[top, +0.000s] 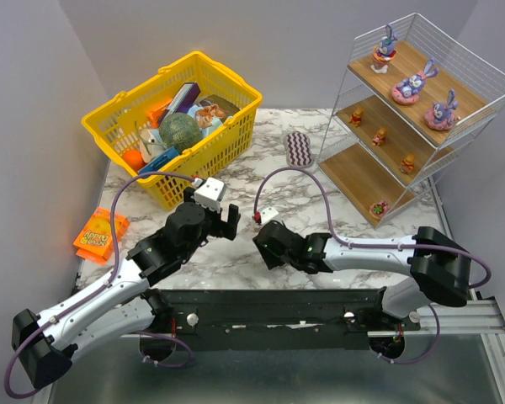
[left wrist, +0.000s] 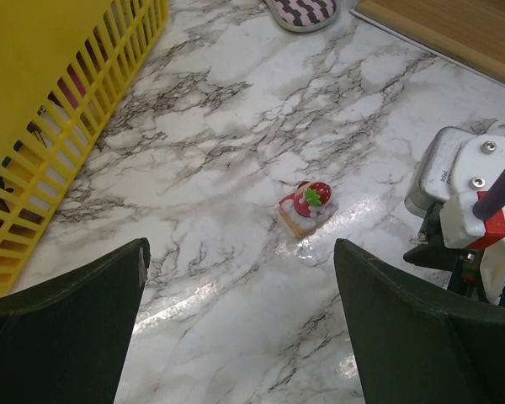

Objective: Place and organize the plastic toys onto the shelf

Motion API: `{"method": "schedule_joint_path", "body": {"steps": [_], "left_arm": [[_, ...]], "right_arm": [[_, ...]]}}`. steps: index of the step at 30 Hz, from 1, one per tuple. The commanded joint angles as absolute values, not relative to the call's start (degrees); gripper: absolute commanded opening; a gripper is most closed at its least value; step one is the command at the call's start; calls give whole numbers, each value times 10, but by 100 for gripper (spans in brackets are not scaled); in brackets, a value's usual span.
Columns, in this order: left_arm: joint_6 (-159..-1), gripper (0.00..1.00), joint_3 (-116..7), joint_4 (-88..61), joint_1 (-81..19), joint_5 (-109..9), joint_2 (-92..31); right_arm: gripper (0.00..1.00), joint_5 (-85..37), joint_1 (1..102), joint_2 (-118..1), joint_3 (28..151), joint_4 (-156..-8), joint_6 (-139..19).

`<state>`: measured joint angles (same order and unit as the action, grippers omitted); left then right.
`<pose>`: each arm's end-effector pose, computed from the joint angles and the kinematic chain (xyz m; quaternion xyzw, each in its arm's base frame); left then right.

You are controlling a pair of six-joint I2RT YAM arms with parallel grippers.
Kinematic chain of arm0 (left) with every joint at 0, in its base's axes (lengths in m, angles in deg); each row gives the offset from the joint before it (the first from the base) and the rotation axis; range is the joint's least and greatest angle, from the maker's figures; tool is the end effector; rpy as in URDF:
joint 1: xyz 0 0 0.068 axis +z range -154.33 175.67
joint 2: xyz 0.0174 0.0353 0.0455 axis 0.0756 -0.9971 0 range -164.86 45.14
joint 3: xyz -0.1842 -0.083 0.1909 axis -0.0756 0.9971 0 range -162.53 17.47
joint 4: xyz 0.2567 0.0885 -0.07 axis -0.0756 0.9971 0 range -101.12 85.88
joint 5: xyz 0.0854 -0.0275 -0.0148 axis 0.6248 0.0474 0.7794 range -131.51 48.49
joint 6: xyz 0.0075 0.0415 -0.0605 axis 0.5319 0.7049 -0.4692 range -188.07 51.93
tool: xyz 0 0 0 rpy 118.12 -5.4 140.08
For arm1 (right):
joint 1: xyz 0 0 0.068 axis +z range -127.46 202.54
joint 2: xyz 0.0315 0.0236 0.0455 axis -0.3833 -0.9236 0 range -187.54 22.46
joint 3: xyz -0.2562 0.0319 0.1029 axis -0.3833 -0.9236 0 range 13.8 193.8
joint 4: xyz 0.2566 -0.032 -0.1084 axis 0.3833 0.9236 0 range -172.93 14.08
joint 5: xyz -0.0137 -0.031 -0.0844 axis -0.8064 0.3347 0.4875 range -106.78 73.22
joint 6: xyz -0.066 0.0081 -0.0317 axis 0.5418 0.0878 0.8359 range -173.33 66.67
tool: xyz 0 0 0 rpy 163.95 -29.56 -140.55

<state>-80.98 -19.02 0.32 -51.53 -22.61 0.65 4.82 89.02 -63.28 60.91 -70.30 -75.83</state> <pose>0.1666 -0.1505 0.2807 0.1468 0.7974 -0.1693 0.5603 0.1512 0.2906 0.1611 -0.2893 0.8825 0.1023 0.3564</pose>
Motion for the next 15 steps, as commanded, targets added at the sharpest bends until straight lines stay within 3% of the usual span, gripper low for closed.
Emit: {"method": "schedule_joint_path", "body": {"steps": [1,2,6,9,15], "left_arm": [[-811,99,-184,-5,-513,-215,16],[-811,99,-183,-5,-512,-216,16],[-812,99,-182,-4,-512,-215,18],[-811,99,-183,-4,-513,-215,18],[-811,99,-184,-6,-513,-217,16]], "right_arm": [[57,62,897,-654,618,-697,-762],[56,62,897,-657,619,-696,-762],[33,67,897,-667,627,-686,-769],[21,77,896,-673,635,-669,-772],[18,138,893,-634,631,-642,-732]]}}
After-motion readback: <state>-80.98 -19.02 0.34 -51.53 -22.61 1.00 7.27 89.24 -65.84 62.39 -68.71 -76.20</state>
